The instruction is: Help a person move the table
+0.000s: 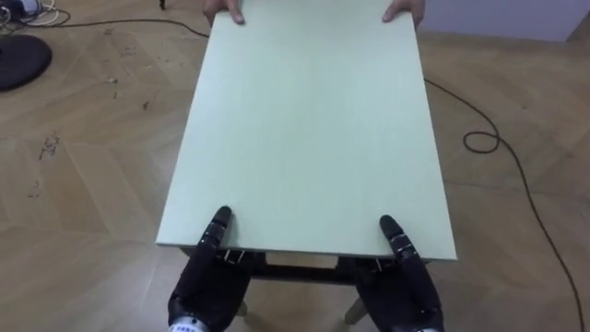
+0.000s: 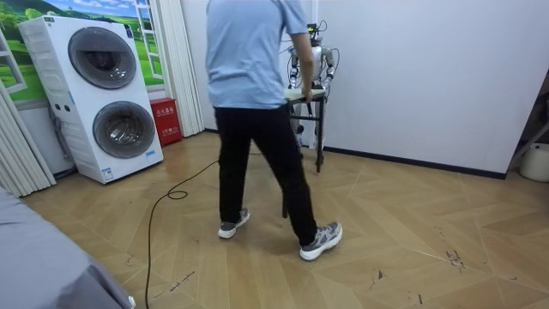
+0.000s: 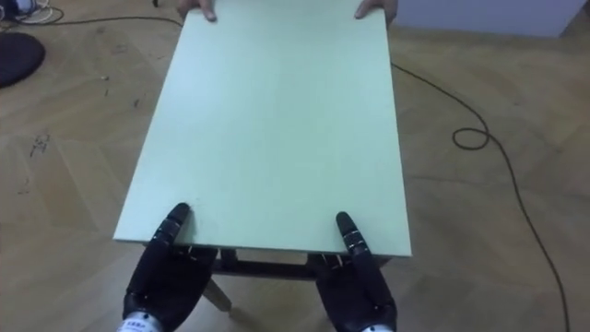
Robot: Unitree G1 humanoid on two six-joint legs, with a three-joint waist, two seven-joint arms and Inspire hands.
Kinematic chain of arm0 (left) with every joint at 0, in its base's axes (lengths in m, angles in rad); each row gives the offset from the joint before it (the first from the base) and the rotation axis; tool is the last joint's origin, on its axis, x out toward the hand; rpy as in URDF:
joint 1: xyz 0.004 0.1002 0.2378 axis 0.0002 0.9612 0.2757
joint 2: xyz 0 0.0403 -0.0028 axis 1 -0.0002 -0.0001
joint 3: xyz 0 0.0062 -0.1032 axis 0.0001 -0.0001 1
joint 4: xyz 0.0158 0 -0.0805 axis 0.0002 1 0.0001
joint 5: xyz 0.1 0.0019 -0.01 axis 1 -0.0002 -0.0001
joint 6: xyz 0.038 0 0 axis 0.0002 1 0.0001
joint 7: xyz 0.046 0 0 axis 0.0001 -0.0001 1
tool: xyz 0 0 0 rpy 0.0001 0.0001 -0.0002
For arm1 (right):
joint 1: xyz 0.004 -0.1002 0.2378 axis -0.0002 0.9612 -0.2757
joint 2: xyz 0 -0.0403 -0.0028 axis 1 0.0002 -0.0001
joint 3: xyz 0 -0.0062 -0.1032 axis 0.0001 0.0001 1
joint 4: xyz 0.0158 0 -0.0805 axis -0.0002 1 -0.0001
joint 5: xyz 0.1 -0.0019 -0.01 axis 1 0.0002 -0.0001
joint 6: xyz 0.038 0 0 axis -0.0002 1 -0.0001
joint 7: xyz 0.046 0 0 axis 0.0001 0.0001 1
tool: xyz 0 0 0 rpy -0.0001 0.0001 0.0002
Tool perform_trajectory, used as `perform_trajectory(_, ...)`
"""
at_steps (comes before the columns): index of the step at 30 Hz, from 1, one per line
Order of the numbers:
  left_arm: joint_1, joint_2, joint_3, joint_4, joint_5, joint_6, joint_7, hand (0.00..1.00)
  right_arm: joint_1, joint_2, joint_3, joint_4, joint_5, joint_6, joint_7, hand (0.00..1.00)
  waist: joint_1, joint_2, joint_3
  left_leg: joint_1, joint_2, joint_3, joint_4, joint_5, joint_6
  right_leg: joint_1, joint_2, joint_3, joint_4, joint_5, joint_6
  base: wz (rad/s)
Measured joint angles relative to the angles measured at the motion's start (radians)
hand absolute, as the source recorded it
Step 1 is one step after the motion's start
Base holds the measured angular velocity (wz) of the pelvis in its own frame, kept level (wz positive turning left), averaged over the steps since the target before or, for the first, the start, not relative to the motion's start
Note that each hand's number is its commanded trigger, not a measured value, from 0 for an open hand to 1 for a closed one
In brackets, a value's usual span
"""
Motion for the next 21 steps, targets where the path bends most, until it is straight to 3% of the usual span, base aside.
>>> perform_trajectory(5,0.014,-0.002,-0.008,-0.009,-0.012,-0.036,-0.003,1.0,-0.019,-0.003,0.01,0.0,-0.023,-0.004,0.009,1.0,-0.002,0.007,0.0048,-0.053,-0.002,-0.078,0.025,0.004,-0.007,0.012,-0.003,-0.085,-0.013,-0.013,-0.007,0.46)
perform_trajectory(8,0.016,-0.016,-0.008,-0.021,-0.01,-0.05,-0.003,1.0,-0.047,-0.006,0.011,0.0,-0.027,-0.004,0.011,1.0,-0.009,0.025,0.0094,-0.089,-0.001,-0.088,0.046,0.008,-0.011,0.012,-0.012,-0.137,-0.004,-0.035,-0.007,0.57)
perform_trajectory(12,0.018,-0.015,-0.022,-0.042,-0.012,-0.075,0.0,1.0,-0.053,-0.009,0.015,-0.012,-0.025,-0.017,0.019,1.0,-0.02,0.051,0.0076,-0.128,-0.002,-0.064,0.052,0.039,-0.01,0.004,-0.034,-0.217,0.032,-0.071,-0.007,0.83)
perform_trajectory(14,0.01,-0.012,-0.025,-0.049,-0.012,-0.079,0.0,1.0,-0.053,-0.012,0.02,-0.021,-0.019,-0.03,0.019,1.0,-0.037,0.069,0.0079,-0.144,-0.004,0.013,0.008,0.095,0.003,0.005,-0.053,-0.283,0.039,-0.084,-0.009,1.0)
perform_trajectory(15,0.009,-0.013,-0.026,-0.049,-0.012,-0.081,0.0,1.0,-0.053,-0.01,0.02,-0.022,-0.018,-0.032,0.019,1.0,-0.041,0.072,0.0065,-0.143,-0.006,0.022,-0.009,0.109,0.005,0.006,-0.058,-0.297,0.038,-0.086,-0.011,0.87)
perform_trajectory(16,0.007,-0.019,-0.027,-0.052,-0.012,-0.085,0.0,1.0,-0.053,-0.009,0.02,-0.029,-0.019,-0.038,0.019,1.0,-0.043,0.078,0.0064,-0.142,-0.011,0.039,-0.038,0.134,0.005,0.007,-0.075,-0.341,0.035,-0.092,-0.015,0.74)
perform_trajectory(17,0.007,-0.025,-0.028,-0.052,-0.011,-0.086,0.0,1.0,-0.052,-0.006,0.02,-0.031,-0.019,-0.043,0.018,1.0,-0.044,0.082,0.0078,-0.143,-0.001,0.071,-0.016,0.128,0.007,0.012,-0.089,-0.39,0.038,-0.099,-0.02,0.68)
perform_trajectory(18,0.009,-0.026,-0.028,-0.052,-0.011,-0.086,0.0,1.0,-0.052,-0.004,0.02,-0.031,-0.019,-0.044,0.015,1.0,-0.042,0.082,0.0085,-0.142,0.011,0.101,0.028,0.103,0.009,0.022,-0.093,-0.41,0.038,-0.1,-0.02,0.54)
perform_trajectory(19,0.015,-0.031,-0.027,-0.053,-0.012,-0.087,-0.004,1.0,-0.051,-0.002,0.02,-0.032,-0.019,-0.044,0.014,1.0,-0.039,0.082,0.0089,-0.129,0.035,0.145,0.106,0.048,0.004,0.041,-0.096,-0.442,0.038,-0.102,-0.017,0.5)
perform_trajectory(20,0.016,-0.038,-0.027,-0.054,-0.01,-0.087,-0.007,1.0,-0.052,0.0,0.017,-0.033,-0.018,-0.047,0.013,1.0,-0.04,0.086,0.0083,-0.122,0.056,0.154,0.148,0.013,-0.007,0.055,-0.096,-0.463,0.048,-0.109,-0.015,0.52)
perform_trajectory(21,0.014,-0.042,-0.027,-0.055,-0.004,-0.087,-0.007,1.0,-0.053,0.0,0.015,-0.035,-0.018,-0.049,0.013,1.0,-0.04,0.09,0.0095,-0.123,0.058,0.146,0.145,0.006,-0.01,0.055,-0.097,-0.47,0.062,-0.112,-0.012,0.6)
